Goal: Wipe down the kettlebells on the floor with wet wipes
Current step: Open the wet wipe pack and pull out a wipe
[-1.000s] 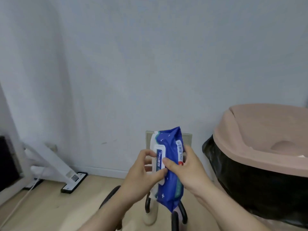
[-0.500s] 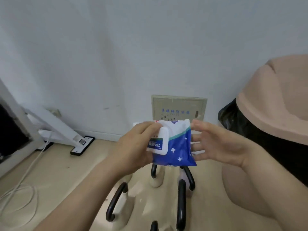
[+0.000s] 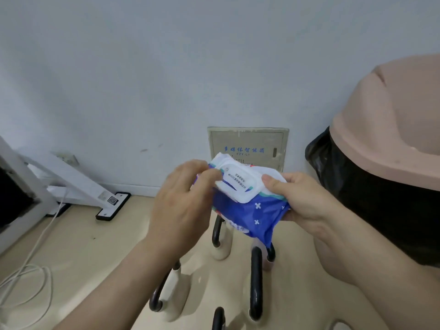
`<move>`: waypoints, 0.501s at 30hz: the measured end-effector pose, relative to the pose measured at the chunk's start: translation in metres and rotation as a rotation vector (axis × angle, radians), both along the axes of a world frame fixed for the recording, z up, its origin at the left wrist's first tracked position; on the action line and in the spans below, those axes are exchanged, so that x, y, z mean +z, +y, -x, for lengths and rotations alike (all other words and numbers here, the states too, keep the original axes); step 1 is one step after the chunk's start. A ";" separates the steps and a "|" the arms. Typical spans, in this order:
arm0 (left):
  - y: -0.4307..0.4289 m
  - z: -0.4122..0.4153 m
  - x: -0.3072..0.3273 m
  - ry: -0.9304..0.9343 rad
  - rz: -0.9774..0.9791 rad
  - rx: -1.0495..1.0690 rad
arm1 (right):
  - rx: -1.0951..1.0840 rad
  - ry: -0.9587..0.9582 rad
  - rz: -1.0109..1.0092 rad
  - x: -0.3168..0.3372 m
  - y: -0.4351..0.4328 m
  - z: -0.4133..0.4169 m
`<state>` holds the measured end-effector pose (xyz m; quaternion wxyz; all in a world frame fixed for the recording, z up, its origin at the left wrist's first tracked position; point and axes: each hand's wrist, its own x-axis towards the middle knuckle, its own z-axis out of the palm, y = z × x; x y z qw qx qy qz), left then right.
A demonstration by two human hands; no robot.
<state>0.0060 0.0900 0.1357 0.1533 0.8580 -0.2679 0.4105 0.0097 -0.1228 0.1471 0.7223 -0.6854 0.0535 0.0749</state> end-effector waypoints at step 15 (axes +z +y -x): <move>-0.011 0.009 0.004 0.884 0.921 -0.120 | -0.091 -0.338 0.023 0.003 0.020 0.024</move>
